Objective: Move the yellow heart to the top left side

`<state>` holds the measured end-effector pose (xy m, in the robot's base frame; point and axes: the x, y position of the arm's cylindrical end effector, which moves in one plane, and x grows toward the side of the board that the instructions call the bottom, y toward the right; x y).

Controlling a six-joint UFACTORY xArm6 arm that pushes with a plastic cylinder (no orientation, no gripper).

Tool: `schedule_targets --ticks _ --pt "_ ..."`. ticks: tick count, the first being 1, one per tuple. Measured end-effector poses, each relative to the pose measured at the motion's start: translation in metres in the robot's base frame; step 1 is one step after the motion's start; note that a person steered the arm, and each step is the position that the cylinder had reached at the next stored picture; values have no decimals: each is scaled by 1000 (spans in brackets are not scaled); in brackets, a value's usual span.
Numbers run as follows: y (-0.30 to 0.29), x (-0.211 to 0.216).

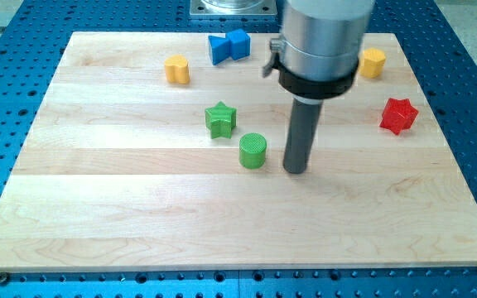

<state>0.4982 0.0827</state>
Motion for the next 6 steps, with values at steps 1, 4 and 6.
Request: schedule_targets --ticks 1,4,6 --pt "-63 -12" --pt "-38 -66" --pt "-44 -130"
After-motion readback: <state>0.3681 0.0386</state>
